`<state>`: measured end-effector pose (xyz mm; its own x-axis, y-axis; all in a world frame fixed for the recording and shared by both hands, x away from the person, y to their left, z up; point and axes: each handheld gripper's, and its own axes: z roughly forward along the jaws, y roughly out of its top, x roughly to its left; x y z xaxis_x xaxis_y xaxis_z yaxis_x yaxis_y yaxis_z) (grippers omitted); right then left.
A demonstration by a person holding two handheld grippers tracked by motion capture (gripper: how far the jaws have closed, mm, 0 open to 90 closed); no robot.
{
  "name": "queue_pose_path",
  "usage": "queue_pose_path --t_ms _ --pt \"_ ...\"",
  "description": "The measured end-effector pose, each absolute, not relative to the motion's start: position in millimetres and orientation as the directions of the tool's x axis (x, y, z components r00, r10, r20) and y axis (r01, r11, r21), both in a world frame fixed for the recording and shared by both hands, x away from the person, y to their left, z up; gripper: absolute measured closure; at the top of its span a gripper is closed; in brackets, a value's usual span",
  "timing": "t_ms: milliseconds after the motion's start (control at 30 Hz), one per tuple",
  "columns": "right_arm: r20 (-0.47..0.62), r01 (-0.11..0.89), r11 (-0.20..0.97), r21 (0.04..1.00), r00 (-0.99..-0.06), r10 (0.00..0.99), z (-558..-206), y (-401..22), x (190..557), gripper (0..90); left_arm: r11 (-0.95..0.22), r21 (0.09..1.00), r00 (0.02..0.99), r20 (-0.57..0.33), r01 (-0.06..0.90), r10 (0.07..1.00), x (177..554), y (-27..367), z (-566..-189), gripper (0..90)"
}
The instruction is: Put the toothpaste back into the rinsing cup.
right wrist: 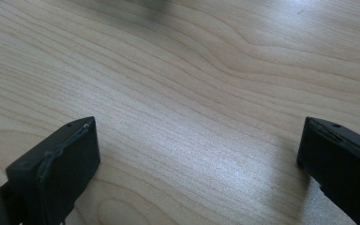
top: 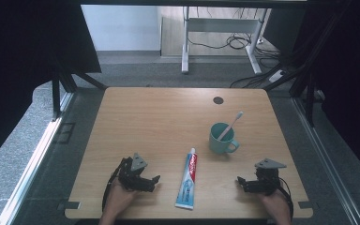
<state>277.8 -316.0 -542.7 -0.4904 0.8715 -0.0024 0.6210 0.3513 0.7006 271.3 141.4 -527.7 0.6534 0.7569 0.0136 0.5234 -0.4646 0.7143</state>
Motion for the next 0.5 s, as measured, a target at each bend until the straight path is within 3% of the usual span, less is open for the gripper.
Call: queue_pose_path --t_ms 500 --pt "0.023 0.638 0.359 0.681 -0.508 0.861 -530 -309 277 0.0 -0.498 0.681 0.672 0.013 0.536 0.740 269 137 -536 0.6"
